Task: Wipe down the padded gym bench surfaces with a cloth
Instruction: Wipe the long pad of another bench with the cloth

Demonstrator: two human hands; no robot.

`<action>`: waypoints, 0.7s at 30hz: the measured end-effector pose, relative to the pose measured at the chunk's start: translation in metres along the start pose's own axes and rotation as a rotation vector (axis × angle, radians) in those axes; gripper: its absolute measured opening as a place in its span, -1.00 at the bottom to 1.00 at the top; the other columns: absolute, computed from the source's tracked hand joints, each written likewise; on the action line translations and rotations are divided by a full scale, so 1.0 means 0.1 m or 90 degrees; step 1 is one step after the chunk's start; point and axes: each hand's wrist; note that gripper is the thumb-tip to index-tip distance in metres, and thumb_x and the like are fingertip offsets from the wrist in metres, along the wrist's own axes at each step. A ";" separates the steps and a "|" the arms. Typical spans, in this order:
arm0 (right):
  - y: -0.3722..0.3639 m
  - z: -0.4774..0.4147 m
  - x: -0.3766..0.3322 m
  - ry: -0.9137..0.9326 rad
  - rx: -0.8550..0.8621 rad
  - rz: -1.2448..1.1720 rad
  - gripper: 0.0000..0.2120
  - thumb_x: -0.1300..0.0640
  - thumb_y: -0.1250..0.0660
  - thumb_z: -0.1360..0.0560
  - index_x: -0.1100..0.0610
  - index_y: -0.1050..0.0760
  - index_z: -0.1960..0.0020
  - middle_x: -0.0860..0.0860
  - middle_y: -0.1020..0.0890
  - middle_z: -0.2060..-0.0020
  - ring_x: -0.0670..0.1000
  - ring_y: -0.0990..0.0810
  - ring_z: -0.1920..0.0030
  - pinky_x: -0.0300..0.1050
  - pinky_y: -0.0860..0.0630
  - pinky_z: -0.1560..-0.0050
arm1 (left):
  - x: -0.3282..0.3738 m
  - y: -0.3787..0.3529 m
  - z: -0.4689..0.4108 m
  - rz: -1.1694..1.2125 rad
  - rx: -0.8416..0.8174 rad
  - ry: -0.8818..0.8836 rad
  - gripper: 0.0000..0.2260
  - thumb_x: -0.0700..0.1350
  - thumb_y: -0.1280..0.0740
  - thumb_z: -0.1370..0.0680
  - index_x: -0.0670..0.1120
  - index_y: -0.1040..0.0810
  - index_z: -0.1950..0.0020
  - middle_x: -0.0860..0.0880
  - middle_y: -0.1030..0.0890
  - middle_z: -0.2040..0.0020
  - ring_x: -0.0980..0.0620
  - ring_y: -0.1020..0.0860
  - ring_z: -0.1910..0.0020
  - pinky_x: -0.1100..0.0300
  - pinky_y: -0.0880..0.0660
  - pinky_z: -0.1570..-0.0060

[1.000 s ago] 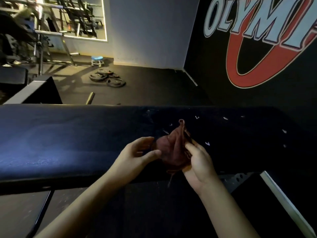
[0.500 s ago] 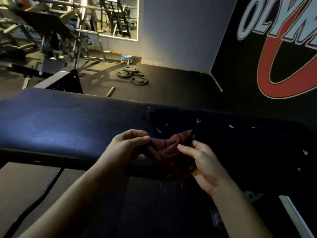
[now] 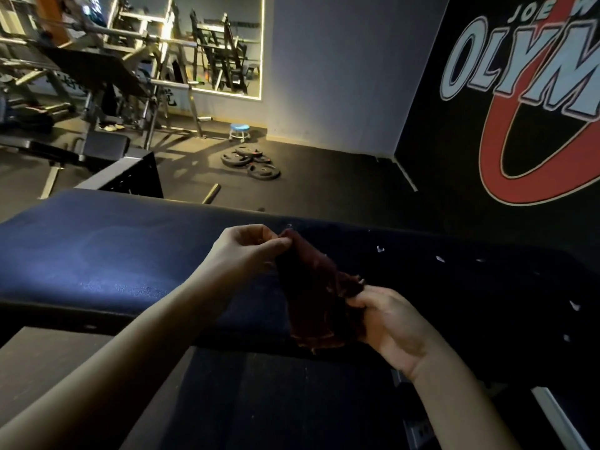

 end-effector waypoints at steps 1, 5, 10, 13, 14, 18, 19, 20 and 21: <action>-0.03 0.01 0.00 0.011 0.018 0.036 -0.75 0.30 -0.21 -0.61 0.35 -0.54 -0.22 0.31 -0.66 -0.12 0.28 -0.67 -0.14 0.21 -0.59 -0.22 | 0.05 0.02 -0.02 0.016 -0.009 0.008 -0.84 -0.09 -0.47 -0.53 -0.08 -0.60 0.21 -0.11 -0.67 0.17 -0.04 -0.64 0.11 0.07 -0.60 0.01; -0.26 0.01 -0.11 0.100 0.144 0.203 -0.57 0.27 -0.40 -0.52 0.05 -0.49 -0.36 0.00 -0.70 -0.11 0.00 -0.70 -0.11 0.06 -0.57 -0.28 | 0.21 0.06 -0.06 0.006 -0.035 0.014 -0.87 -0.11 -0.45 -0.57 -0.16 -0.59 0.10 -0.18 -0.70 0.12 -0.08 -0.69 0.11 0.08 -0.65 0.13; -0.53 -0.10 -0.45 0.189 0.011 0.258 -0.17 -0.03 -0.57 -0.37 -0.11 -0.28 -0.55 -0.22 -0.45 -0.41 -0.20 -0.39 -0.42 -0.09 -0.30 -0.45 | 0.44 0.16 -0.08 0.013 -0.124 0.014 -0.76 -0.05 -0.43 -0.55 -0.22 -0.58 -0.05 -0.15 -0.64 0.13 -0.09 -0.63 0.13 0.12 -0.56 0.16; -0.65 -0.18 -0.59 0.155 -0.137 0.178 -0.49 0.13 -0.44 -0.53 0.16 -0.44 -0.46 0.08 -0.61 -0.32 0.05 -0.54 -0.37 0.02 -0.42 -0.42 | 0.54 0.29 -0.11 0.035 -0.168 0.007 -0.81 -0.05 -0.39 -0.60 -0.17 -0.57 -0.08 -0.11 -0.61 0.07 -0.06 -0.59 0.05 0.11 -0.52 0.05; -0.67 -0.20 -0.61 0.154 -0.171 0.159 -0.59 0.19 -0.38 -0.57 0.24 -0.49 -0.40 0.16 -0.62 -0.29 0.11 -0.57 -0.35 0.08 -0.43 -0.41 | 0.55 0.33 -0.12 0.032 -0.170 0.006 -0.83 -0.04 -0.37 -0.62 -0.15 -0.57 -0.06 -0.09 -0.61 0.07 -0.03 -0.60 0.05 0.13 -0.53 0.06; -0.70 -0.24 -0.71 0.135 -0.153 0.124 -0.68 0.21 -0.35 -0.59 0.30 -0.55 -0.30 0.27 -0.65 -0.19 0.22 -0.63 -0.24 0.15 -0.52 -0.34 | 0.46 0.43 -0.12 -0.011 -0.101 0.003 -0.81 0.01 -0.33 -0.64 -0.12 -0.54 -0.02 -0.04 -0.60 0.17 0.03 -0.61 0.21 0.21 -0.51 0.29; -0.72 -0.24 -0.76 0.141 -0.123 0.144 -0.71 0.20 -0.35 -0.59 0.29 -0.57 -0.27 0.26 -0.67 -0.16 0.21 -0.66 -0.20 0.11 -0.56 -0.29 | 0.41 0.44 -0.10 -0.015 -0.105 0.017 -0.76 0.03 -0.35 -0.61 -0.15 -0.54 -0.07 -0.05 -0.63 0.14 0.01 -0.64 0.19 0.19 -0.53 0.28; -0.73 -0.24 -0.80 0.147 -0.086 0.166 -0.74 0.20 -0.36 -0.59 0.27 -0.59 -0.24 0.23 -0.70 -0.11 0.18 -0.69 -0.15 0.07 -0.60 -0.22 | 0.36 0.45 -0.09 -0.012 -0.124 0.041 -0.70 0.05 -0.40 -0.57 -0.14 -0.55 -0.15 -0.05 -0.68 0.06 -0.02 -0.68 0.11 0.16 -0.57 0.22; -0.72 -0.25 -0.85 0.152 -0.047 0.181 -0.77 0.20 -0.37 -0.59 0.25 -0.61 -0.20 0.19 -0.72 -0.06 0.15 -0.71 -0.11 0.03 -0.63 -0.15 | 0.31 0.44 -0.09 -0.011 -0.146 0.064 -0.65 0.02 -0.45 -0.52 -0.11 -0.56 -0.23 -0.08 -0.71 -0.02 -0.04 -0.71 0.03 0.13 -0.60 0.14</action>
Point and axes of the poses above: each hand's wrist, its own z-axis away from the middle knuckle, its own y-axis out of the back of the hand, x = y × z
